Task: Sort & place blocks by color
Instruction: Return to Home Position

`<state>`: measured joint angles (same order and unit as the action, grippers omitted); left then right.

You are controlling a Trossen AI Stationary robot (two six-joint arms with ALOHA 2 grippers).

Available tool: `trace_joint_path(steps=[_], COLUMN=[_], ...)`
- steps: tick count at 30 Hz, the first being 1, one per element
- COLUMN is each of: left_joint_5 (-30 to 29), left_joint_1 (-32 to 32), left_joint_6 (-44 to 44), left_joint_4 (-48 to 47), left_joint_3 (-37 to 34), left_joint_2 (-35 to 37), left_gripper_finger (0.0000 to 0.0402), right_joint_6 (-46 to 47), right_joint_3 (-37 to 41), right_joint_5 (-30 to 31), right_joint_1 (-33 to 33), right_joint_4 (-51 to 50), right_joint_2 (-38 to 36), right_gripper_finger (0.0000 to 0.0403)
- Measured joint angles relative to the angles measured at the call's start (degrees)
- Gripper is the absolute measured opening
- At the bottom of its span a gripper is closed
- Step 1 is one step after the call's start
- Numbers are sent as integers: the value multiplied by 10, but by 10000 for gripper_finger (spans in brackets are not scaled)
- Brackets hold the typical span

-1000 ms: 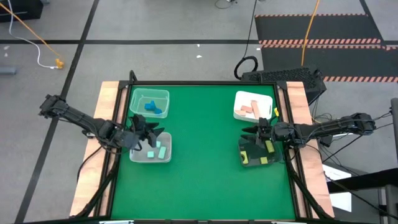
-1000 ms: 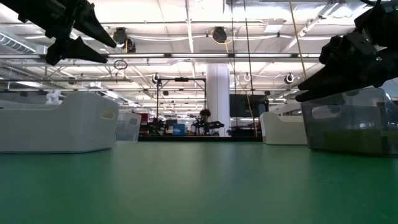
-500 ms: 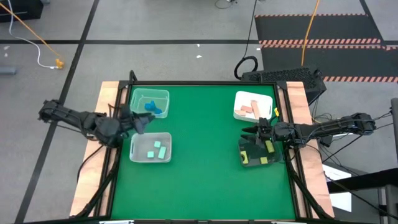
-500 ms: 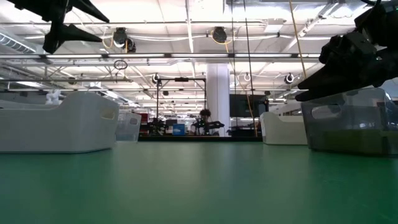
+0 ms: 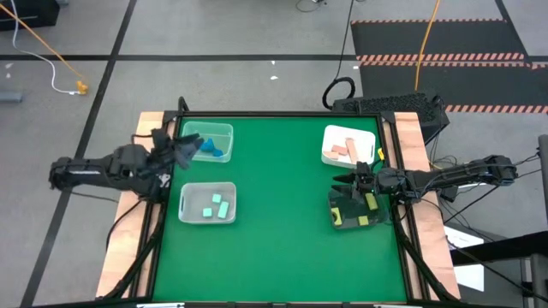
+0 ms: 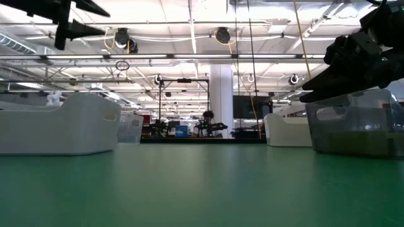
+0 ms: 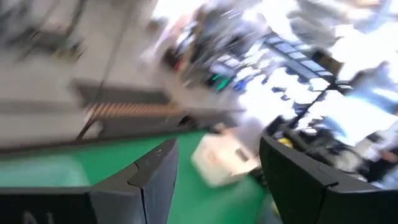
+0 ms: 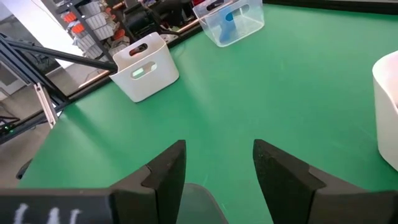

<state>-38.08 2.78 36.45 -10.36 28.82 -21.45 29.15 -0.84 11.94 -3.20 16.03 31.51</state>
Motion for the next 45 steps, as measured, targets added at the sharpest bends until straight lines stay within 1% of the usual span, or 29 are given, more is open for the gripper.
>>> trace_joint_path(steps=[4,6,10,14,18,23,27,30,33,35,41,45], left_joint_5=[104,145,186,207,226,229,241,261,279,291,295,294], left_joint_1=[-43,-61,-86,-106,-126,-153,-172,-189,-208,-220,-249,-273], left_joint_6=[-165,-214,-258,-255,-244,-241,-238,-252,-252,-237,-233,-244], left_joint_4=[195,275,371,403,411,409,386,367,325,294,248,247], left_joint_3=[-74,-112,-174,-221,-251,-283,-283,-283,-283,-283,-283,-283], left_joint_2=[38,50,71,93,120,160,181,193,208,213,213,213], left_gripper_finger=[225,225,225,225,225,225,225,225,225,225,225,225], right_joint_6=[0,0,0,0,0,0,0,0,0,0,0,0], right_joint_3=[0,0,0,0,0,0,0,0,0,0,0,0], right_joint_5=[0,0,0,0,0,0,0,0,0,0,0,0], right_joint_1=[0,0,0,0,0,0,0,0,0,0,0,0], right_joint_4=[0,0,0,0,0,0,0,0,0,0,0,0], right_joint_2=[0,0,0,0,0,0,0,0,0,0,0,0], right_gripper_finger=[180,180,180,180,180,180,180,180,180,180,180,180])
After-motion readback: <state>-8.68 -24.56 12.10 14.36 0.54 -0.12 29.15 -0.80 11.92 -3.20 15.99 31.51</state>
